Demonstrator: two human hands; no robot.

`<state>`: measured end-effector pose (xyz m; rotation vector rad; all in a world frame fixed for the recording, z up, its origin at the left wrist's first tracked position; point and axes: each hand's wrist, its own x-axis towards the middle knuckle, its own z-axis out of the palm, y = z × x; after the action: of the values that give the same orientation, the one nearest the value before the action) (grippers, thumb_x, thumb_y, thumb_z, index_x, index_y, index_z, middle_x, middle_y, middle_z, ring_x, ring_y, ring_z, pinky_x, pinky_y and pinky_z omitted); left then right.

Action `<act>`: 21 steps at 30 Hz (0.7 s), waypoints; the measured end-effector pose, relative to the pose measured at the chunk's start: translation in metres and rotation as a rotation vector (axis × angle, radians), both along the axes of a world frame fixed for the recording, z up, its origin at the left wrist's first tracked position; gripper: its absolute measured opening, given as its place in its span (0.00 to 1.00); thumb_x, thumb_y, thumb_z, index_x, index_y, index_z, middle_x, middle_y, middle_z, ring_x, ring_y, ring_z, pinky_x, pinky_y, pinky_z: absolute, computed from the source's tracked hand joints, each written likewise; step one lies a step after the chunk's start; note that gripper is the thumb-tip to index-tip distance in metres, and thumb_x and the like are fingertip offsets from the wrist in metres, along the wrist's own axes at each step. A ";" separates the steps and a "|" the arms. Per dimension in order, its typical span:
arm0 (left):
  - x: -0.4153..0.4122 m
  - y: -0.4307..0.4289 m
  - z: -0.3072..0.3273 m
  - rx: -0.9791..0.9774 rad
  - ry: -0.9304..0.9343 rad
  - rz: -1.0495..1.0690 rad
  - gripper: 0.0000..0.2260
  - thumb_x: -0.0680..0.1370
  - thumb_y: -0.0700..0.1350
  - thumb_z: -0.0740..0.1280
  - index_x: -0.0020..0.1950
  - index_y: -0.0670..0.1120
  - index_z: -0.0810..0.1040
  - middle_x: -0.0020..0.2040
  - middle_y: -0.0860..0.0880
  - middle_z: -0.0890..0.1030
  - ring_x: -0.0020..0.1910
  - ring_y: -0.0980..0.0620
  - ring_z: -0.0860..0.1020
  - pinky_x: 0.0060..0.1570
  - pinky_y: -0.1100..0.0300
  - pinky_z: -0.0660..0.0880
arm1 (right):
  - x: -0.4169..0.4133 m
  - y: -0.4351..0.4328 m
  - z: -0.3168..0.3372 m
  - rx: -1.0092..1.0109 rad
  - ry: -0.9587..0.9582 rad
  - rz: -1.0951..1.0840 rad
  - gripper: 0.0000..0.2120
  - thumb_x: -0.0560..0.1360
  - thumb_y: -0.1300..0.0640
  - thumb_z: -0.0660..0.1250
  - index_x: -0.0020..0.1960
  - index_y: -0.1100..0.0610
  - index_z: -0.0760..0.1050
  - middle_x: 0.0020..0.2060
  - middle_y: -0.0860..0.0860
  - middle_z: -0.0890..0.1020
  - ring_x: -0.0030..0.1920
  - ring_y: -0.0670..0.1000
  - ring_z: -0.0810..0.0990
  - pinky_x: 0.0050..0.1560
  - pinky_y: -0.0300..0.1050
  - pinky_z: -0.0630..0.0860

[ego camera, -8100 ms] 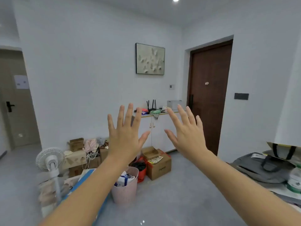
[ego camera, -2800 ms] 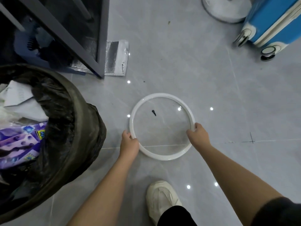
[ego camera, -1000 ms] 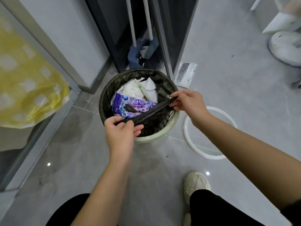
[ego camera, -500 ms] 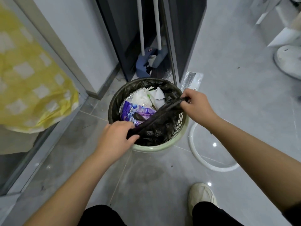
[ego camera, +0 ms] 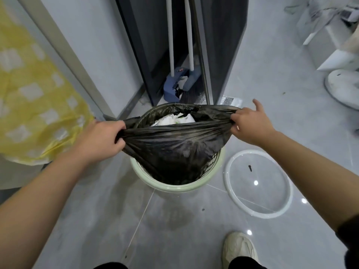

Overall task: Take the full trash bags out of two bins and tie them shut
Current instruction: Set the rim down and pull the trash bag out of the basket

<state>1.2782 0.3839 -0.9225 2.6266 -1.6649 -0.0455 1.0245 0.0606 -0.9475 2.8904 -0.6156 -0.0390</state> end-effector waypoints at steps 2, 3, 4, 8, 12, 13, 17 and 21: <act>0.006 -0.007 0.002 0.063 -0.030 0.062 0.12 0.69 0.46 0.64 0.52 0.49 0.72 0.43 0.46 0.81 0.45 0.43 0.79 0.48 0.51 0.70 | 0.006 -0.006 -0.001 -0.065 -0.027 -0.036 0.04 0.71 0.58 0.64 0.40 0.58 0.77 0.37 0.55 0.80 0.45 0.59 0.79 0.69 0.67 0.55; 0.007 -0.011 0.003 0.106 -0.055 0.101 0.15 0.69 0.45 0.65 0.55 0.49 0.71 0.45 0.45 0.80 0.47 0.43 0.78 0.49 0.51 0.70 | 0.009 -0.008 -0.001 -0.087 -0.080 -0.054 0.03 0.70 0.60 0.65 0.42 0.59 0.77 0.38 0.56 0.81 0.45 0.60 0.80 0.67 0.66 0.58; 0.008 -0.016 0.004 0.148 -0.087 0.142 0.19 0.69 0.44 0.65 0.59 0.50 0.69 0.47 0.44 0.80 0.49 0.43 0.78 0.49 0.51 0.69 | 0.013 -0.008 0.000 -0.094 -0.128 -0.086 0.04 0.69 0.62 0.65 0.44 0.60 0.75 0.39 0.58 0.81 0.44 0.61 0.80 0.64 0.64 0.63; 0.008 -0.042 0.006 0.332 -0.218 0.296 0.20 0.72 0.42 0.63 0.63 0.48 0.64 0.49 0.45 0.80 0.50 0.43 0.79 0.42 0.55 0.65 | 0.029 0.001 0.005 -0.066 -0.056 -0.263 0.23 0.69 0.64 0.61 0.64 0.58 0.65 0.42 0.55 0.80 0.41 0.59 0.79 0.48 0.51 0.65; 0.012 -0.068 0.007 0.544 -0.130 0.459 0.06 0.72 0.44 0.62 0.49 0.47 0.73 0.42 0.48 0.77 0.46 0.45 0.77 0.45 0.56 0.70 | 0.046 0.001 0.007 0.000 0.132 -0.389 0.14 0.71 0.62 0.61 0.56 0.57 0.71 0.50 0.53 0.79 0.48 0.56 0.79 0.54 0.49 0.64; 0.014 -0.071 0.008 0.555 -0.094 0.486 0.05 0.72 0.45 0.63 0.46 0.47 0.73 0.39 0.49 0.74 0.44 0.45 0.75 0.44 0.56 0.71 | 0.048 -0.001 0.007 0.045 0.128 -0.417 0.10 0.71 0.62 0.60 0.53 0.57 0.72 0.49 0.53 0.79 0.48 0.57 0.79 0.51 0.48 0.64; 0.020 -0.075 0.008 0.336 0.026 0.594 0.07 0.72 0.42 0.65 0.48 0.44 0.69 0.38 0.46 0.73 0.43 0.42 0.75 0.40 0.55 0.71 | 0.053 -0.012 0.001 0.327 -0.180 -0.515 0.08 0.70 0.65 0.62 0.48 0.60 0.70 0.44 0.57 0.76 0.47 0.61 0.75 0.39 0.48 0.68; 0.022 -0.068 0.000 -0.015 0.088 0.559 0.11 0.72 0.39 0.65 0.51 0.43 0.66 0.43 0.43 0.73 0.40 0.41 0.73 0.37 0.52 0.70 | 0.055 -0.014 0.003 0.540 -0.395 -0.459 0.20 0.69 0.69 0.61 0.59 0.59 0.73 0.51 0.57 0.79 0.52 0.61 0.77 0.44 0.46 0.72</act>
<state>1.2999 0.3157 -0.9223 2.9193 -0.8545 -0.1300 1.0798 0.0463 -0.9445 3.1989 -1.5442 0.3648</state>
